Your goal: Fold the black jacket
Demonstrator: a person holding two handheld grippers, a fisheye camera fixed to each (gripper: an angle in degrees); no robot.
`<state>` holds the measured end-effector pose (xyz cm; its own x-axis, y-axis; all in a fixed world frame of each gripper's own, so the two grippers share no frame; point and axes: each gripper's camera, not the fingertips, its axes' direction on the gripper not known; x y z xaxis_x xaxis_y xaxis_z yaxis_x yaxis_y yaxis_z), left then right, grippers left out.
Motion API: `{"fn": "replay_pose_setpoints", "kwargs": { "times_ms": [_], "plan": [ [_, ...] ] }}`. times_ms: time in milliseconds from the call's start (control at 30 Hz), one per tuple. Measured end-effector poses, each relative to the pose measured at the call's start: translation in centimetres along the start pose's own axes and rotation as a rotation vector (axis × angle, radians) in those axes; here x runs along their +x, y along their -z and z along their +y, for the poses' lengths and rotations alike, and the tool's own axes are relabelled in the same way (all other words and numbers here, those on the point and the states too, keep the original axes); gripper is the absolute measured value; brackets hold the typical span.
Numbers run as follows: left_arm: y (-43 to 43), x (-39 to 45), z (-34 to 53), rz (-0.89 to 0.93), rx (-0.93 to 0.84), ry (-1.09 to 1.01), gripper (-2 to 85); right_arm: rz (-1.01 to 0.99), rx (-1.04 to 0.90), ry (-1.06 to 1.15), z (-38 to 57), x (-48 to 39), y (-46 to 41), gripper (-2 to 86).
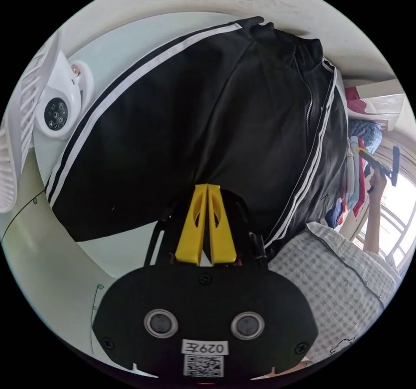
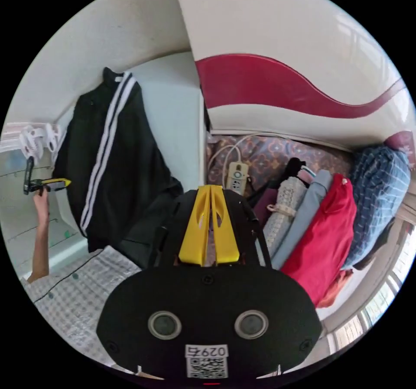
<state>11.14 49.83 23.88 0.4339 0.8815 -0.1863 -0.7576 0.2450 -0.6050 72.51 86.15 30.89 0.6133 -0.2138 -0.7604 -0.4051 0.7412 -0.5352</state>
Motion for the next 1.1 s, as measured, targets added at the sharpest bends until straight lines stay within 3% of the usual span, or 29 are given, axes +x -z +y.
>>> {"fn": "replay_pose_setpoints", "kwargs": {
  "times_ms": [33,100,233,300,333,433,500,533,633,733,767,833,933,1100],
  "plan": [
    [0.1,-0.1,0.0,-0.011,-0.010,-0.001,-1.0,-0.150,0.046,0.022,-0.7,-1.0,0.3,-0.4],
    [0.2,-0.4,0.1,0.006,-0.014,0.003,-1.0,-0.186,0.067,0.072,-2.4,-3.7,-0.4,-0.5],
    [0.4,-1.8,0.8,0.050,-0.013,0.008,-1.0,-0.088,-0.012,0.270,-7.9,-11.9,-6.6,-0.5],
    [0.5,-2.5,1.3,0.055,-0.015,0.010,-1.0,0.060,-0.081,0.332,-9.4,-14.3,-9.4,-0.5],
    [0.5,-2.8,1.7,0.046,-0.027,0.010,-1.0,0.165,-0.041,0.293,-10.0,-14.4,-9.4,-0.5],
    [0.5,-3.4,2.9,0.052,-0.011,-0.013,-1.0,0.079,-0.069,0.183,-11.4,-13.0,-9.4,-0.5],
    [0.6,-3.9,3.7,0.059,0.002,-0.013,-1.0,0.123,-0.051,0.147,-11.3,-13.4,-9.0,-0.5],
    [0.7,-4.2,4.1,0.051,0.006,-0.016,-1.0,0.163,0.004,0.173,-10.9,-14.6,-8.3,-0.5],
    [0.9,-5.4,4.9,0.048,-0.002,-0.017,-1.0,0.040,0.036,0.303,-10.9,-18.3,-8.5,-0.5],
    [1.1,-6.9,5.8,0.067,-0.014,-0.028,-1.0,0.228,-0.080,0.332,-12.4,-20.8,-13.0,-0.5],
    [1.1,-7.5,6.2,0.078,-0.013,-0.033,-1.0,0.264,-0.001,0.323,-12.4,-21.1,-12.6,-0.5],
    [1.2,-8.6,7.0,0.100,-0.004,-0.032,-1.0,0.336,-0.027,0.237,-12.9,-20.6,-12.5,-0.5],
    [1.3,-10.8,8.8,0.159,0.037,-0.018,-1.0,0.262,-0.045,0.172,-12.7,-20.9,-10.5,-0.5],
    [1.0,-16.6,14.9,0.435,0.229,0.049,-0.8,0.081,-0.004,0.343,-6.8,-28.0,-7.2,-0.5]
  ]
}}
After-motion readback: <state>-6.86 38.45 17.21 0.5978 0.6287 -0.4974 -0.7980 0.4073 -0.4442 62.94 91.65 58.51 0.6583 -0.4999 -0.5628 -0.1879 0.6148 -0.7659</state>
